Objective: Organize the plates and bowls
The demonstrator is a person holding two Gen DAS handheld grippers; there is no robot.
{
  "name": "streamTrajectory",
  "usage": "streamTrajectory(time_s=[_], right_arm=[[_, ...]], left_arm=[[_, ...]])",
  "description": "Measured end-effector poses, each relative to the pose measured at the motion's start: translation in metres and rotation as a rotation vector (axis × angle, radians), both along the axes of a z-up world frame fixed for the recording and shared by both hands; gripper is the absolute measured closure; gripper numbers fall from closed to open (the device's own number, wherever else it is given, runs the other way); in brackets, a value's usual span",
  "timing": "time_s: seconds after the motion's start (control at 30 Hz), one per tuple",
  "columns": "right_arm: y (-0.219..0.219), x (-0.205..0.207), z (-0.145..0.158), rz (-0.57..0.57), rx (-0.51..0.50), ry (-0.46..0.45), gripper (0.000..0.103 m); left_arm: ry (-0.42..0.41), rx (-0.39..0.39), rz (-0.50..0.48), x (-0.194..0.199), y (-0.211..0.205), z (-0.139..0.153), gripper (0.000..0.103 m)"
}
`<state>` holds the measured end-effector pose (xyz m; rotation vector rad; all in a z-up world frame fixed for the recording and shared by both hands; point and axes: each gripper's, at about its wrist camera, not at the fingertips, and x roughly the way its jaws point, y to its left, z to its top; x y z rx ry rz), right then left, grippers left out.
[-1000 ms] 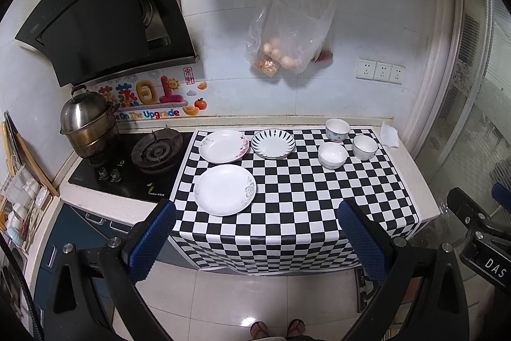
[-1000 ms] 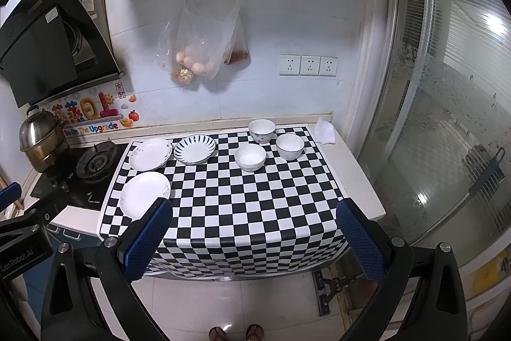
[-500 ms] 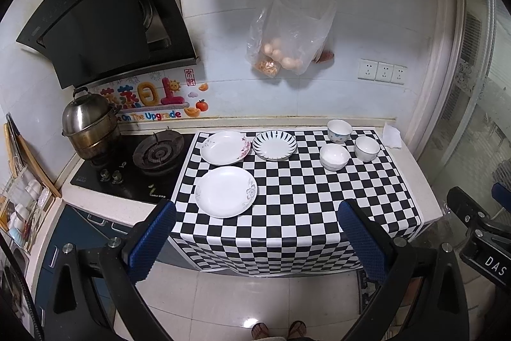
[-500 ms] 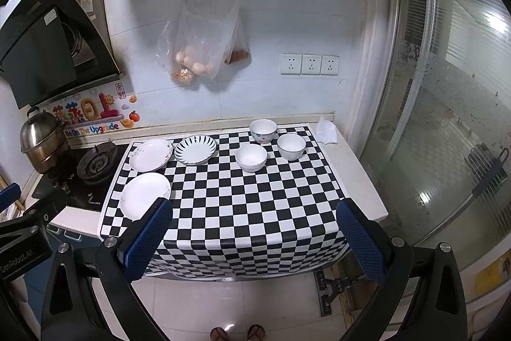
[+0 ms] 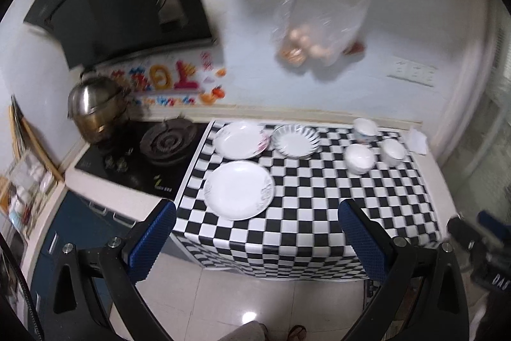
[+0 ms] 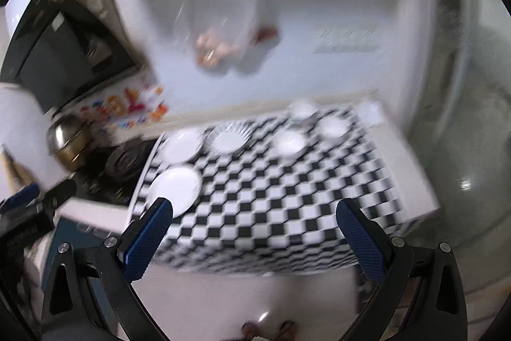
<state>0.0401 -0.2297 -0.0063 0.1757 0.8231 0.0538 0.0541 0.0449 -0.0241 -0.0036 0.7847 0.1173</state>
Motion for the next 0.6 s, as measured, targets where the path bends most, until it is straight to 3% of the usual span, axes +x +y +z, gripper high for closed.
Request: streamTrajectory(time_s=[0.2, 0.43, 0.53, 0.6], right_arm=[[0.031, 0.093, -0.109, 0.126, 0.112, 0.217, 0.000], [0.095, 0.220, -0.237, 0.192, 0.235, 0.428, 0.000], [0.129, 0.280, -0.294, 0.183, 0.236, 0.513, 0.001], [0.144, 0.308, -0.323, 0.169, 0.242, 0.555, 0.003]], left_arm=[[0.171, -0.041, 0.082, 0.076, 0.057, -0.072, 0.000], [0.400, -0.137, 0.089, 0.179, 0.133, -0.178, 0.003], [0.499, -0.194, 0.083, 0.229, 0.166, -0.229, 0.019], [0.542, -0.218, 0.061, 0.255, 0.179, -0.255, 0.038]])
